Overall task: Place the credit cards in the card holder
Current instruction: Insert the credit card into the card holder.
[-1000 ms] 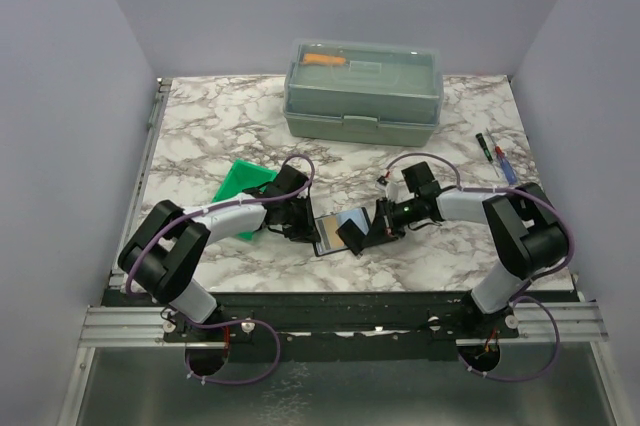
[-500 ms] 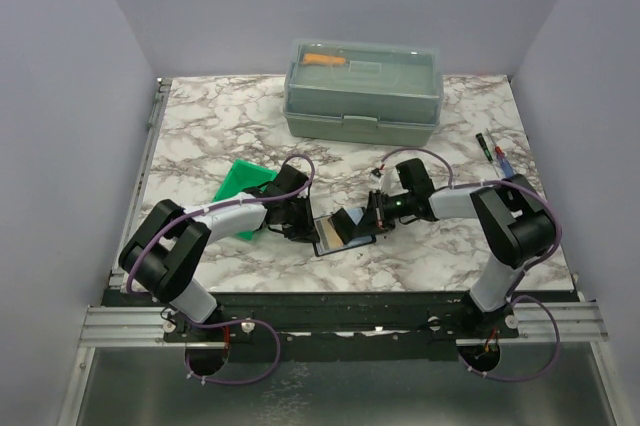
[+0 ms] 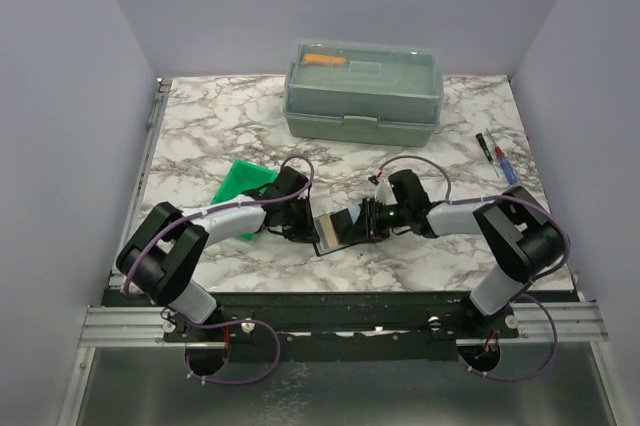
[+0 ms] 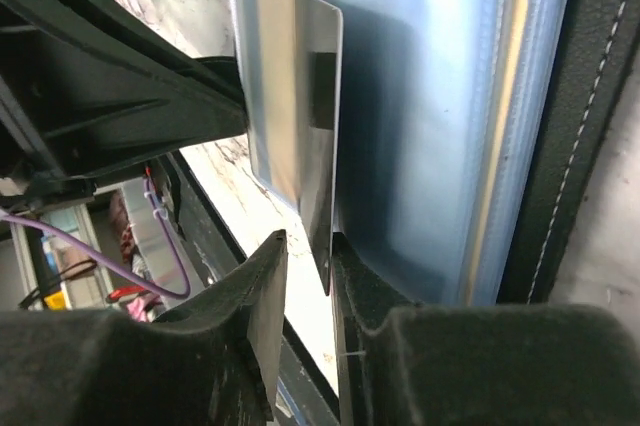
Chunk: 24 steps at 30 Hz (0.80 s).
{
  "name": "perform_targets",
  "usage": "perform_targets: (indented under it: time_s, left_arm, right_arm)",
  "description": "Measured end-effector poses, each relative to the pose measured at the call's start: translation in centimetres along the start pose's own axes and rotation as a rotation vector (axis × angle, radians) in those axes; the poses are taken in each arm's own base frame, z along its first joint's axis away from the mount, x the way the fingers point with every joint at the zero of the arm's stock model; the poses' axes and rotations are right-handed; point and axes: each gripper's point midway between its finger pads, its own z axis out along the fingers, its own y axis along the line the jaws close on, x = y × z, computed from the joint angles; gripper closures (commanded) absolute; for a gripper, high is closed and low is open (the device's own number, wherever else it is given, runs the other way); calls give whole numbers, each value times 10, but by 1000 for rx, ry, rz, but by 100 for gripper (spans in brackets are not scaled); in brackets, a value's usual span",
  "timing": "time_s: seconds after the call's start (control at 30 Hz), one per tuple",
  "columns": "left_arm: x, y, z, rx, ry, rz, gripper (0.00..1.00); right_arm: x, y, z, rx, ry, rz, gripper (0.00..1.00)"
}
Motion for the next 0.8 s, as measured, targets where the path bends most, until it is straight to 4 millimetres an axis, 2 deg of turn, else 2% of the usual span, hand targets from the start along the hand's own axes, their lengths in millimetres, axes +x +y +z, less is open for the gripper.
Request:
perform_targets:
  time_s: [0.2,0.4,0.5,0.8]
  left_arm:
    - [-3,3,-2,-14,-35,8,78]
    - [-3,3,-2,-16,-36,8,78]
    - [-2,3,-2,-16,-36,8,78]
    - [-2,4,-2,-14,-41,8,80]
  right_arm:
    - [-14,5,-11,90,-45,-60,57]
    - [-16,-1,-16,154,-25,-84,52]
    - [-16,-2,-19,171,-26,-98,54]
    - [-20,-6,-13,168,-23,-121,71]
